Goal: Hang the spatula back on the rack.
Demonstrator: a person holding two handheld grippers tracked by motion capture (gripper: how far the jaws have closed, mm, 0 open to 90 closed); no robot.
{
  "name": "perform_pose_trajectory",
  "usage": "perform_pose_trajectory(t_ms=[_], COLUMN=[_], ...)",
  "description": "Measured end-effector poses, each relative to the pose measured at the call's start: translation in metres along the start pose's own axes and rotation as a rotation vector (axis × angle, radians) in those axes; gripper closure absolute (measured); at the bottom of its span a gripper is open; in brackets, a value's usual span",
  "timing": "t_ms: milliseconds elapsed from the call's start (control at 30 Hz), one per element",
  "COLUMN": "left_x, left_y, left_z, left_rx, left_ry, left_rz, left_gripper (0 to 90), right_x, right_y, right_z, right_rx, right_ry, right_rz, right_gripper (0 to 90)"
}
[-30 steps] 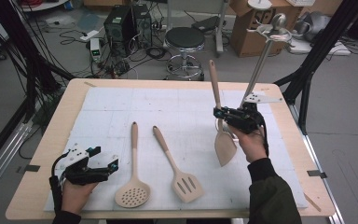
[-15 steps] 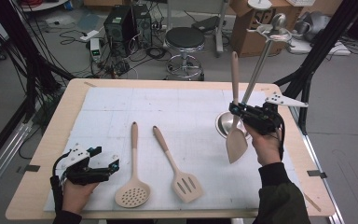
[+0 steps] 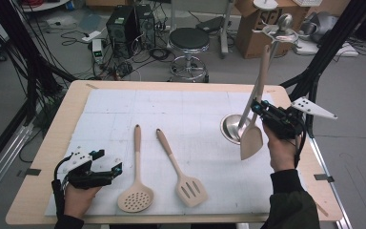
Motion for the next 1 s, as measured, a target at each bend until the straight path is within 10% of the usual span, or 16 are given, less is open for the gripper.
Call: perform_pose_trajectory(t_ms=[1000], left_x=[-0.001], left_y=[0.000], left_z=[-0.001], left_rx=[0.004], left_ry=[-0.002], left_rz=[-0.003], left_gripper=[12.0], right_x=[-0.027], right_y=[0.028], right_z=[0.006], right_rx=[-0.086], right_ry=[-0.030], right_rz=[-0.130], right_gripper=[78.7])
Point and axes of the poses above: each handheld gripper's, and its own axes: y roughly backward along the jaws, z roughly out of its top, x roughly to its left, the point moved 8 cm from there along -y, roughly forward along the jaws, and after that the axes turned 13 degrees about y, right-handed, at the moved point
